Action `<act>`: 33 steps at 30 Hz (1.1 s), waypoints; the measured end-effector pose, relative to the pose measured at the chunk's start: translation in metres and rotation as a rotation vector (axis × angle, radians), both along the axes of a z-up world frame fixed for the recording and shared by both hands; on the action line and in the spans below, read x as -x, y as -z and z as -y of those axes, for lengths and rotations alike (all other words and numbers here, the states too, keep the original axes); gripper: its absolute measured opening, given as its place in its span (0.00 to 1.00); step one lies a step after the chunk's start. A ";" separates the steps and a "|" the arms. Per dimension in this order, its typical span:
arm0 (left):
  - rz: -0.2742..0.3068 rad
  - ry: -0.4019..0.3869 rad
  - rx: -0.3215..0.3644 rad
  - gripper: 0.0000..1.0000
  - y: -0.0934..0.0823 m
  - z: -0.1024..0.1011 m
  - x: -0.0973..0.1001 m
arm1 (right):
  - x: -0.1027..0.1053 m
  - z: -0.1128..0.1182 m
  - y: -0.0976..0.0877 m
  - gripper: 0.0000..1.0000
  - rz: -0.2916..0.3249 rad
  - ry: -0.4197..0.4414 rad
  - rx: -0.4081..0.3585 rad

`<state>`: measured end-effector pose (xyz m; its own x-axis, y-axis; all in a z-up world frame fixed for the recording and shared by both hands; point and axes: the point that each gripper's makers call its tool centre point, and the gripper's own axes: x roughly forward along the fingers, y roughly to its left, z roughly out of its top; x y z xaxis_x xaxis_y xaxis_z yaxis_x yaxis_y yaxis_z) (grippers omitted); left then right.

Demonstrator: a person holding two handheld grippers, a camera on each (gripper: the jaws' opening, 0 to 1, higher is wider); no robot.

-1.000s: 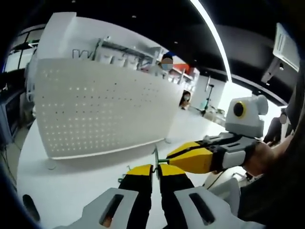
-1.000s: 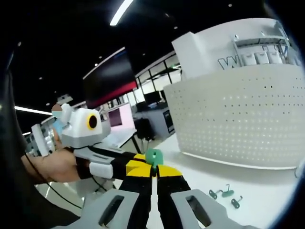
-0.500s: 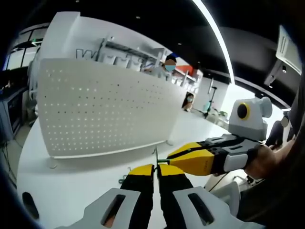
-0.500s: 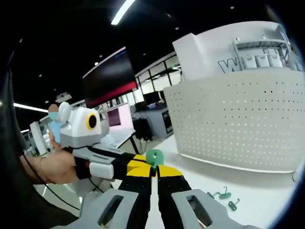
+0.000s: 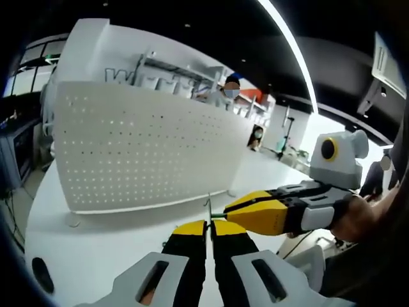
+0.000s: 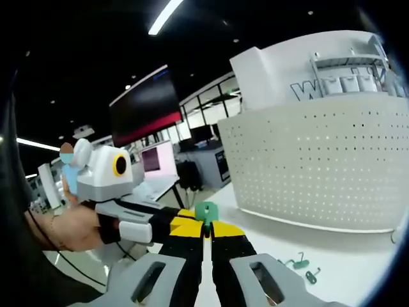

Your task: Insert the hook assembly into the mounting plate slot until the hook locks in place.

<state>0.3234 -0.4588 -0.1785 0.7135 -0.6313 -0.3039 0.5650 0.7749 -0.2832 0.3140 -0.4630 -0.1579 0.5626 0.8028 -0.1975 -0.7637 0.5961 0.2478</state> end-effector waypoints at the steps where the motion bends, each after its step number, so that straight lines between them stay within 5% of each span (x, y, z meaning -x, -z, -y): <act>1: -0.003 0.001 0.006 0.02 0.000 0.000 0.000 | 0.000 0.000 0.000 0.01 -0.001 0.002 -0.004; 8: 0.006 0.016 -0.008 0.02 0.001 0.005 0.002 | -0.002 0.000 -0.001 0.01 -0.012 0.004 -0.021; 12: -0.023 -0.010 0.054 0.02 0.000 0.002 0.001 | -0.001 -0.001 -0.003 0.01 0.002 0.008 -0.012; 33: -0.043 -0.012 0.127 0.04 0.000 0.004 0.003 | 0.001 0.000 -0.004 0.00 0.017 0.006 0.005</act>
<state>0.3204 -0.4626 -0.1782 0.7095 -0.6580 -0.2523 0.5411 0.7380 -0.4032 0.3125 -0.4626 -0.1544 0.5711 0.7983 -0.1913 -0.7641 0.6021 0.2316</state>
